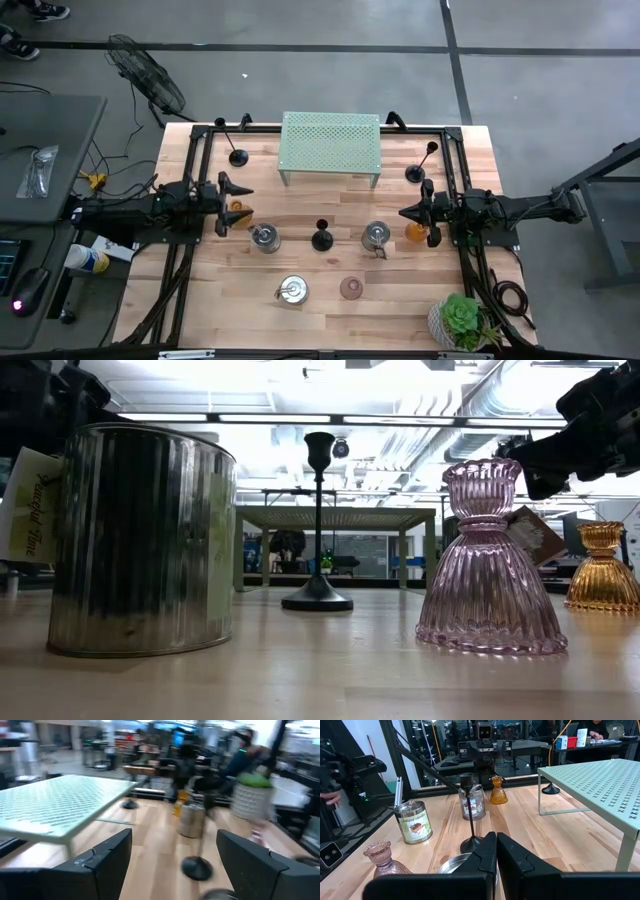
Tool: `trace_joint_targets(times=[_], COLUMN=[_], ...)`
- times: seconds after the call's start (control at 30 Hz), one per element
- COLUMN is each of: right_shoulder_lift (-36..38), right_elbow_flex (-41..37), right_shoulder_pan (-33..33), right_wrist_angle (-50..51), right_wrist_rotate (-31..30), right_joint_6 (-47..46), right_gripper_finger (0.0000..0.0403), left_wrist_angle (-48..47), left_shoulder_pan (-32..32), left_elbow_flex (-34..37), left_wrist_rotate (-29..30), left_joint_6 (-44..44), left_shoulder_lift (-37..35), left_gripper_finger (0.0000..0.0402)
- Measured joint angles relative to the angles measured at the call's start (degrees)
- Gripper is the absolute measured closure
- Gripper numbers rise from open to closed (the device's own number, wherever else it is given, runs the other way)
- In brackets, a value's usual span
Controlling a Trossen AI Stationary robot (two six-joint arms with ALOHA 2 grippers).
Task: Pick & Place candle stick holders
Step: Put the top left black candle holder on the shelf
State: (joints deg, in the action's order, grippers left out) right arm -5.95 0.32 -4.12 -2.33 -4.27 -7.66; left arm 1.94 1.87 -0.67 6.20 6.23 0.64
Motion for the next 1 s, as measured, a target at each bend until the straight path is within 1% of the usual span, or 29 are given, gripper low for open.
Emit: trace_joint_targets(times=[0.13,0.27,0.37,0.5,0.6,0.77,0.87,1.0], right_shoulder_lift=[0.0,0.0,0.0,0.0,0.0,0.0,0.0,0.0], right_elbow_flex=[0.0,0.0,0.0,0.0,0.0,0.0,0.0,0.0], right_shoulder_pan=[0.0,0.0,0.0,0.0,0.0,0.0,0.0,0.0], right_wrist_angle=[0.0,0.0,0.0,0.0,0.0,0.0,0.0,0.0], right_wrist_rotate=[0.0,0.0,0.0,0.0,0.0,0.0,0.0,0.0], right_joint_6=[0.0,0.0,0.0,0.0,0.0,0.0,0.0,0.0], right_gripper_finger=[0.0399,0.0399,0.0399,0.0399,0.0399,0.0399,0.0399,0.0399], left_wrist_angle=[2.3,0.8,1.4,1.3,1.4,-1.4,-3.0,-3.2], left_shoulder_pan=[0.0,0.0,0.0,0.0,0.0,0.0,0.0,0.0], left_elbow_flex=[-0.3,-1.3,-2.7,-3.5,-3.9,-3.9,-3.7,-2.1], left_wrist_rotate=[2.5,9.3,17.6,30.5,40.6,52.4,56.1,56.7], left_joint_6=[2.7,3.3,1.1,-7.4,-10.1,-13.7,-13.4,-11.5], left_shoulder_lift=[-0.1,1.1,1.1,1.1,1.1,1.1,1.1,1.1], left_gripper_finger=[0.0119,0.0119,0.0119,0.0119,0.0119,0.0119,0.0119,0.0119])
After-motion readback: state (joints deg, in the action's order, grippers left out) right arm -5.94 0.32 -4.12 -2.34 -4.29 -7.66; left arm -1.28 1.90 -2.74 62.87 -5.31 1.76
